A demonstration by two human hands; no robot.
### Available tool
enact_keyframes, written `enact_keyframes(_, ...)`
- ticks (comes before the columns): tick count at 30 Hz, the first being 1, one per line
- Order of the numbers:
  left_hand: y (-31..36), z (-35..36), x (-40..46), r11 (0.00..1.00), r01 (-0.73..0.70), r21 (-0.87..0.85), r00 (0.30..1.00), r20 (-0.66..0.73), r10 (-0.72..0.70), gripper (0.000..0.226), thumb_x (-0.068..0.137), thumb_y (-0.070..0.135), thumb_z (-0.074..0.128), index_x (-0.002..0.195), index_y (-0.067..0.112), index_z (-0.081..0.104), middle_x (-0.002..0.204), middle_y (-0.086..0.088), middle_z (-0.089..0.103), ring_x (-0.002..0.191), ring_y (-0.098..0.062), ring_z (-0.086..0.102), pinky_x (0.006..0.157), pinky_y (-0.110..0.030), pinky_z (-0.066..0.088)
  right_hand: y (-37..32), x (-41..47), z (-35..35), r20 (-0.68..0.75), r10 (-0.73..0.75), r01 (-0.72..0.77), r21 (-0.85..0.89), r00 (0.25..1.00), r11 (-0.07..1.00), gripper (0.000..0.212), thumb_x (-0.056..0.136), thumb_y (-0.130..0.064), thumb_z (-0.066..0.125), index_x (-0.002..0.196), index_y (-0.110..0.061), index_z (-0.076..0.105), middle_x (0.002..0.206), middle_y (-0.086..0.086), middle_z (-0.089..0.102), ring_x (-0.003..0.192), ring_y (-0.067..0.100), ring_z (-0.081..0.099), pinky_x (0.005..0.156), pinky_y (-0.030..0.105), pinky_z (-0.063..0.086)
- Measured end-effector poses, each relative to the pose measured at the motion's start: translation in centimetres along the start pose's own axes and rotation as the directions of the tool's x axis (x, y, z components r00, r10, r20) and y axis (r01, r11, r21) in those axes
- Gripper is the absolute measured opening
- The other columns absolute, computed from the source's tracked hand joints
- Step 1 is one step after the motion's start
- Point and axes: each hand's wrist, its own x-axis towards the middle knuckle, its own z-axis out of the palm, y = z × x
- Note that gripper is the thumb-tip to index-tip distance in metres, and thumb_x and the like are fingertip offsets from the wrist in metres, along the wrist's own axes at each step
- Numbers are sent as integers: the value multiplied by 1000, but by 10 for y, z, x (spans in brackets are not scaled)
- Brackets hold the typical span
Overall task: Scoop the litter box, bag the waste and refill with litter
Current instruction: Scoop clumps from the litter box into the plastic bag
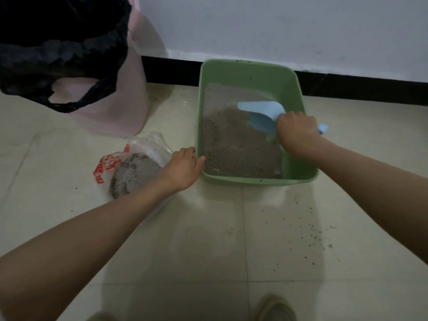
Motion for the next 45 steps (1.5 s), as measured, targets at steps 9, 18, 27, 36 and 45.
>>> enact_keyframes(9, 11, 10, 17, 996, 59, 60, 998, -37, -57, 34, 100, 18, 29, 116, -9, 42, 117, -32, 47, 109, -42, 43, 93, -42, 30, -19, -6, 27, 103, -429, 440, -267, 898, 857, 38, 98, -9, 36, 136, -10, 38, 126, 13, 52, 107, 31, 56, 66, 33, 34)
enact_keyframes(18, 12, 8, 16, 997, 50, 55, 999, -23, -48, 33, 99, 16, 29, 113, -11, 41, 113, -35, 48, 107, -43, 43, 90, -43, 31, 52, -36, -24, 322, -282, 383, -312, 904, 870, 36, 99, -29, 38, 133, -29, 50, 114, 0, 62, 93, 22, 57, 70, 27, 37)
enact_keyframes(27, 15, 8, 16, 995, 98, 25, 995, -16, -98, 33, 100, 16, 28, 114, -11, 41, 116, -33, 48, 110, -43, 42, 92, -42, 30, 14, 27, -14, 151, -167, 170, -9, 974, 985, 42, 92, -13, 45, 132, -21, 51, 118, 6, 60, 88, 24, 54, 70, 31, 40)
enact_keyframes(36, 14, 9, 18, 993, 100, 66, 995, 22, -101, 34, 100, 18, 25, 116, -8, 39, 118, -29, 48, 109, -38, 41, 91, -42, 30, -47, 85, -3, 98, -201, 183, 167, 975, 969, 39, 92, -10, 43, 131, -12, 49, 126, 12, 56, 108, 30, 56, 78, 35, 44)
enact_keyframes(45, 9, 6, 25, 989, 90, 116, 995, 39, -95, 43, 99, 23, 26, 132, -5, 29, 128, -26, 42, 115, -37, 37, 99, -42, 28, -6, 64, -20, 189, -328, 376, -350, 926, 858, 34, 96, -18, 46, 129, -22, 53, 101, -2, 62, 64, 12, 46, 56, 24, 35)
